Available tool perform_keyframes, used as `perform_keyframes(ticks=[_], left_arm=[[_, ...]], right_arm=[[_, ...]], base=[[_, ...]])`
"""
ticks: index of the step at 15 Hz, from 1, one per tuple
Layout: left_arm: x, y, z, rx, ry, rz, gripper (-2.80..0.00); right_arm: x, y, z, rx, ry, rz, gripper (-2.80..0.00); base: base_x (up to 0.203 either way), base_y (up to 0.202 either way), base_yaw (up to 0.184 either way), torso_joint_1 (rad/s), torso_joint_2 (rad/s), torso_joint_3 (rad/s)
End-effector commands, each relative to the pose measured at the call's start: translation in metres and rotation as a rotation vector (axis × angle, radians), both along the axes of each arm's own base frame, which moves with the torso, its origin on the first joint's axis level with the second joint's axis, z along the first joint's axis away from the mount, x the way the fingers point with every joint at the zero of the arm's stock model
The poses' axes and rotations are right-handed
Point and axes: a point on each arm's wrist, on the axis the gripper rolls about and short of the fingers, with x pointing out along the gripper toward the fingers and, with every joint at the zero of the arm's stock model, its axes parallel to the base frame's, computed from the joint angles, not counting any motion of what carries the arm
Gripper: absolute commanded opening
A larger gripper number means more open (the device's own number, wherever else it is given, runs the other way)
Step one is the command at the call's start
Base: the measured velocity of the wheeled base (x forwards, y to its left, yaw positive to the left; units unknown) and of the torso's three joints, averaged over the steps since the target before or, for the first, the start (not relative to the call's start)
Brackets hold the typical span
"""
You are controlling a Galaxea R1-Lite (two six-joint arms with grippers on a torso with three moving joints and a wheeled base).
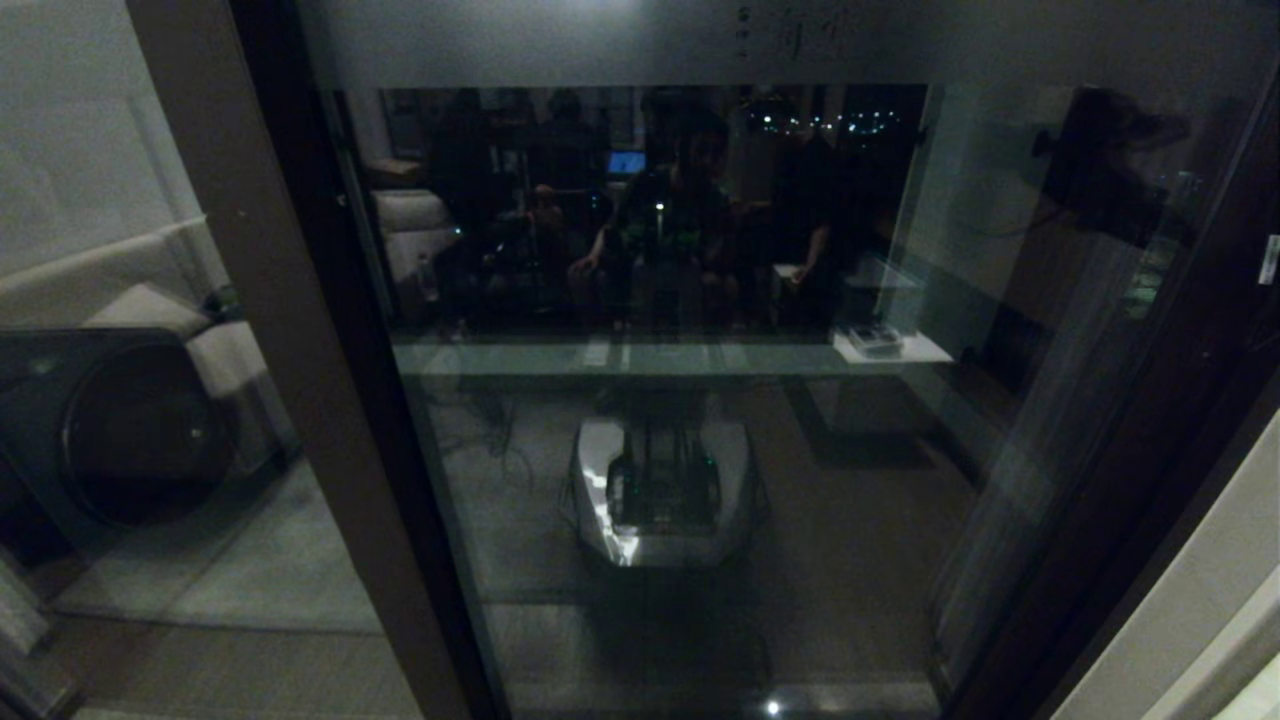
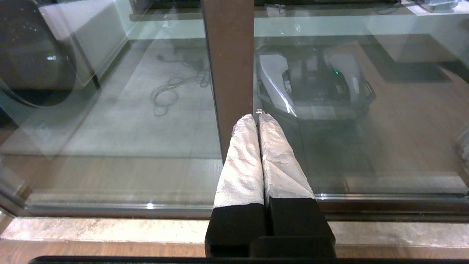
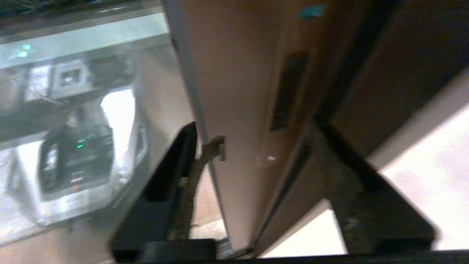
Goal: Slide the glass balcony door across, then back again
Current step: Open the slid door
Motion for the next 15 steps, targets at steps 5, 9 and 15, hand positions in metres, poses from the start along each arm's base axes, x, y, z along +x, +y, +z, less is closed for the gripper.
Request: perform_keyframes(ticks=[5,9,15], left_arm=[[0.000,0.000,0.000,0.000,0.003,0.000,-2.80],[0.000,0.000,0.000,0.000,0.003,0.000,-2.80],[0.000,0.000,0.000,0.000,0.003,0.000,-2.80]], right_arm=[[0.010,-0.004,0.002,0.035,-0.001,0.081,0.00],[0.018,-0.009,-0.001,0.034,-0.004,0.080,0.00],[0.023,-0.010,-0.005,0.053,-0.005,0.131,0.00]], base=[[0.000,0.000,0.000,0.000,0.00,0.000],[0.000,0.000,0.000,0.000,0.00,0.000],[0.000,0.000,0.000,0.000,0.00,0.000]])
